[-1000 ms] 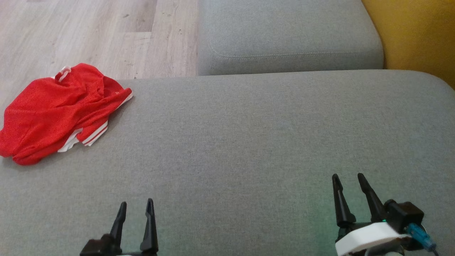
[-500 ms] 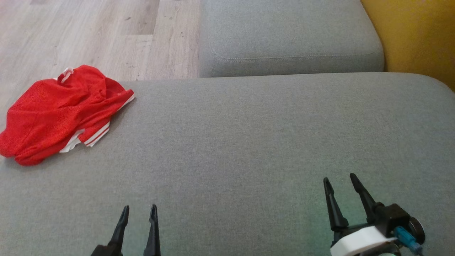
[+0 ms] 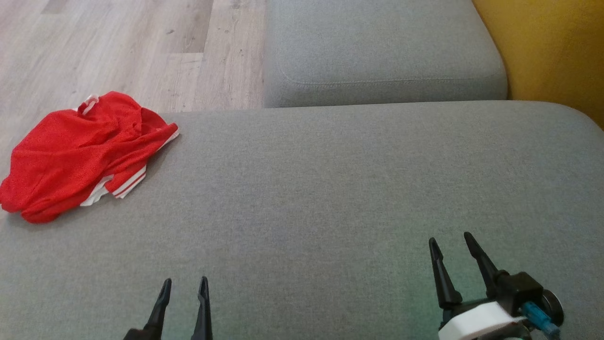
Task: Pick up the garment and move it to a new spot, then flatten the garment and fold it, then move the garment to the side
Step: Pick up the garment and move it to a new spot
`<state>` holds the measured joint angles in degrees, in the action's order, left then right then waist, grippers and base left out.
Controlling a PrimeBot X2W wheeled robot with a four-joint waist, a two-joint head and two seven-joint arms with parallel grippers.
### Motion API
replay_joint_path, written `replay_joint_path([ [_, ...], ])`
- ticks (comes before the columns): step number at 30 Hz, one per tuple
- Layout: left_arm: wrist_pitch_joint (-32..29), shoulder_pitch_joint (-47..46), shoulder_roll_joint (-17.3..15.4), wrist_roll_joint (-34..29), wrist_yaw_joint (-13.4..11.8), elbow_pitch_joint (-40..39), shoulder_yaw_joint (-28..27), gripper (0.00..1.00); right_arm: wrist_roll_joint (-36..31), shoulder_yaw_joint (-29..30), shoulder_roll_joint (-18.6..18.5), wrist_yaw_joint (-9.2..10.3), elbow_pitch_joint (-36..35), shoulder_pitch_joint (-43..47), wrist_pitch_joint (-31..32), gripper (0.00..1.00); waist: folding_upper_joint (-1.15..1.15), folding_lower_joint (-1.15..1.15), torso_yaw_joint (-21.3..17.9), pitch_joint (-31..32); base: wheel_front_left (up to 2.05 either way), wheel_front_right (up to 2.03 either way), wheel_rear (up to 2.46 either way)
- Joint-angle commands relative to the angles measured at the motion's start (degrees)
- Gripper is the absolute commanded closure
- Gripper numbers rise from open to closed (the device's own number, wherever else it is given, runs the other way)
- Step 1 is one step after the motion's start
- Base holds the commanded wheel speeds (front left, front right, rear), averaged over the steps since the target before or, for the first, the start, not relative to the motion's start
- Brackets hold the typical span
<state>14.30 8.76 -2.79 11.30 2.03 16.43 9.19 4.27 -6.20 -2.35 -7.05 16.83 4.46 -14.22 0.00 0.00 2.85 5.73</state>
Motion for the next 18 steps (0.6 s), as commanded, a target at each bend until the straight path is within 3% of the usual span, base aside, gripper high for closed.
replay_joint_path([
  [1,0.7,-1.3,-0.2,0.4,-0.1,-1.4,-1.6,0.0,-0.4,-1.2,-0.5,-0.44,-1.7,-0.8,-0.8,0.0,0.0,0.0,0.0,0.1,0.0,0.0,0.0],
  [11,0.7,-1.4,-0.4,0.3,-0.1,-1.2,-1.4,0.0,-0.2,-0.9,-0.5,-0.44,-2.0,-0.2,-0.8,0.0,0.0,0.0,1.6,0.4,0.0,0.0,0.0],
  [18,0.7,-2.0,-1.2,0.0,-0.2,-1.6,-1.3,0.0,0.8,-0.2,-0.5,-0.44,-2.6,0.1,-0.8,0.0,0.0,0.0,8.4,0.4,0.0,0.0,0.0],
])
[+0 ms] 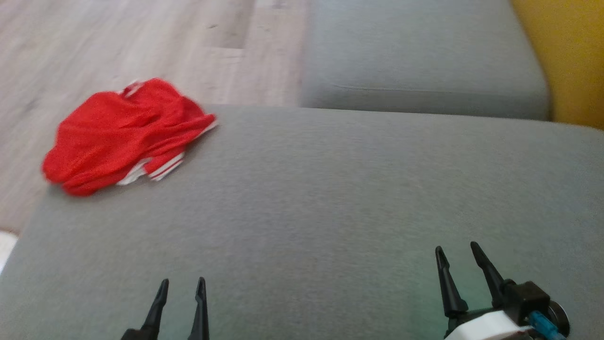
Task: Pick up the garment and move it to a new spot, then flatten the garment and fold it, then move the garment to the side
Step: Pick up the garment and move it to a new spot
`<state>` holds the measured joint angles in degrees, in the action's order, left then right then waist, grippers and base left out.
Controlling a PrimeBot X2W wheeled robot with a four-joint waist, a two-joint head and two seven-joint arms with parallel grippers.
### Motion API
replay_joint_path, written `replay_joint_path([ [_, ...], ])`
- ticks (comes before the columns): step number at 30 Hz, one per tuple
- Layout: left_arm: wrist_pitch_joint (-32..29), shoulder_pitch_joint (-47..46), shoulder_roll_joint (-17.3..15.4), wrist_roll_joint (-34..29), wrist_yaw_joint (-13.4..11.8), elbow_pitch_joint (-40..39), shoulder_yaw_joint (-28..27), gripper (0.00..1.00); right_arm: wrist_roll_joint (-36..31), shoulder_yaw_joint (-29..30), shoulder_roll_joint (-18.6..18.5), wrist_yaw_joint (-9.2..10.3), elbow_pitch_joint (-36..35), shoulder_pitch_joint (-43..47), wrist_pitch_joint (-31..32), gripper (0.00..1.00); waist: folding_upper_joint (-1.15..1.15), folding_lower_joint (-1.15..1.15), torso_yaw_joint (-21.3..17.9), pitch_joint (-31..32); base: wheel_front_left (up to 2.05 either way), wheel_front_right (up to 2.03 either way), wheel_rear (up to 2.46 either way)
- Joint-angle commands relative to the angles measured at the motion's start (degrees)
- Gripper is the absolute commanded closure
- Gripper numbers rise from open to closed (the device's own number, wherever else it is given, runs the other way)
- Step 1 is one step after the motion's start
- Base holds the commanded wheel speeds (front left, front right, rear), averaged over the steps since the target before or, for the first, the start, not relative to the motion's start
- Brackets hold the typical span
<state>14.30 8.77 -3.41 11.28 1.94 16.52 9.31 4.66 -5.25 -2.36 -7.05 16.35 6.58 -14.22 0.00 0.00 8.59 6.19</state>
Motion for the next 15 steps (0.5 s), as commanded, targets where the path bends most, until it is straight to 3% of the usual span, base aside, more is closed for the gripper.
replay_joint_path([
  [1,0.6,-2.1,-0.8,0.0,-0.2,-1.7,-1.5,0.0,0.5,-1.2,-0.5,-0.44,-2.2,-2.1,-0.8,0.0,0.0,0.0,4.0,-0.1,0.0,0.0,0.0],
  [10,0.1,-2.9,-2.4,0.3,-0.6,-3.0,-2.1,0.0,2.1,-2.3,-0.5,-0.44,-2.7,-3.4,-0.8,0.0,0.0,0.0,15.5,-0.7,0.0,0.0,0.0],
  [15,0.2,-2.4,-2.6,1.2,-1.6,-4.5,-3.5,0.0,2.0,-4.3,-0.5,-0.44,-2.4,-5.4,-0.8,0.0,0.0,0.0,17.7,-2.4,0.0,0.0,0.0],
])
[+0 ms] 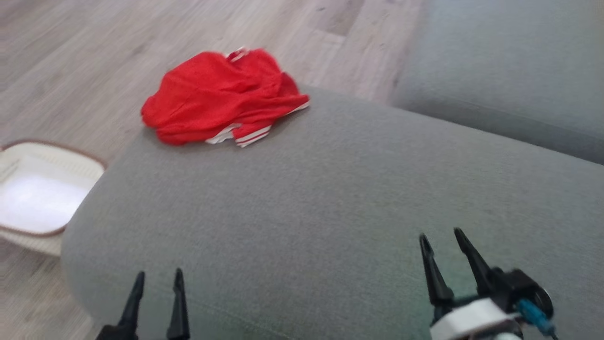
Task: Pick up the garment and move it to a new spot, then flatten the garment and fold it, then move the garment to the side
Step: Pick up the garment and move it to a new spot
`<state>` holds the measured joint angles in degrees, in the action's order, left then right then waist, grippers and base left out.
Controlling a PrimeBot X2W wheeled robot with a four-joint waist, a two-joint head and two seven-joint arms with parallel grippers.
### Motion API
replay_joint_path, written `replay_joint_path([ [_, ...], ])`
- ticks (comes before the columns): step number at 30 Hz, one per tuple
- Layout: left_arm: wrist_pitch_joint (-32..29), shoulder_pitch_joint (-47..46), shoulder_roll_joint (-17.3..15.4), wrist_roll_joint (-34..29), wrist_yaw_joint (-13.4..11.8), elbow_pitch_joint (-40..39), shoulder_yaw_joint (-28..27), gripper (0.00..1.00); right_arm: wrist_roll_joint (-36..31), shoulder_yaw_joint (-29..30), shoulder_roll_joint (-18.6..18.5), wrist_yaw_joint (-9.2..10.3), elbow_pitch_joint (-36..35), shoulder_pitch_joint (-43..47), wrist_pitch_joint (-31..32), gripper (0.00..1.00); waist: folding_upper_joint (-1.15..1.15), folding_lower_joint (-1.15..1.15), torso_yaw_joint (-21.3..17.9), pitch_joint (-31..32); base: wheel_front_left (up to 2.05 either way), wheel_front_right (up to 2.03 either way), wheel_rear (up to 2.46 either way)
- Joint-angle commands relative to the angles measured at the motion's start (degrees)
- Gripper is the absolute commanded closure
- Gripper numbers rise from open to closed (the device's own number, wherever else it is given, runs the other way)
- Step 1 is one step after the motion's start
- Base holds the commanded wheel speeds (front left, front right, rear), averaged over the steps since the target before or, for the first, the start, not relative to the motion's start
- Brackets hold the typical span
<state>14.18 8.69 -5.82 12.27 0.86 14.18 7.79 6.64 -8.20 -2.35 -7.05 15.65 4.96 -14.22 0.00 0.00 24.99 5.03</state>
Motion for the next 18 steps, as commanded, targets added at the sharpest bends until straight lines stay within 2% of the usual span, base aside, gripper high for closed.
replay_joint_path([
  [1,0.4,-2.2,-0.2,0.3,-0.7,-2.4,-2.2,0.0,-0.1,-1.7,-0.5,-0.44,-1.6,-4.3,-0.8,0.0,0.0,0.0,1.5,-1.4,0.0,0.0,0.0],
  [11,0.7,-1.4,-0.8,1.6,-1.3,-4.6,-4.3,0.0,-0.7,-1.9,-0.5,-0.44,-1.1,-5.6,-0.8,0.0,0.0,0.0,2.3,-2.3,0.0,0.0,0.0],
  [15,0.2,-4.8,-3.7,2.5,-1.0,-7.6,-6.8,0.0,-1.8,0.8,-0.5,-0.44,-1.8,-4.7,-0.8,0.0,0.0,0.0,2.9,-3.0,0.0,0.0,0.0],
  [18,-1.8,-9.5,-7.9,3.0,-0.8,-11.8,-10.0,0.0,-3.3,2.0,-0.5,-0.44,-2.6,-4.7,-0.8,0.0,0.0,0.0,1.6,-5.0,0.0,0.0,0.0],
])
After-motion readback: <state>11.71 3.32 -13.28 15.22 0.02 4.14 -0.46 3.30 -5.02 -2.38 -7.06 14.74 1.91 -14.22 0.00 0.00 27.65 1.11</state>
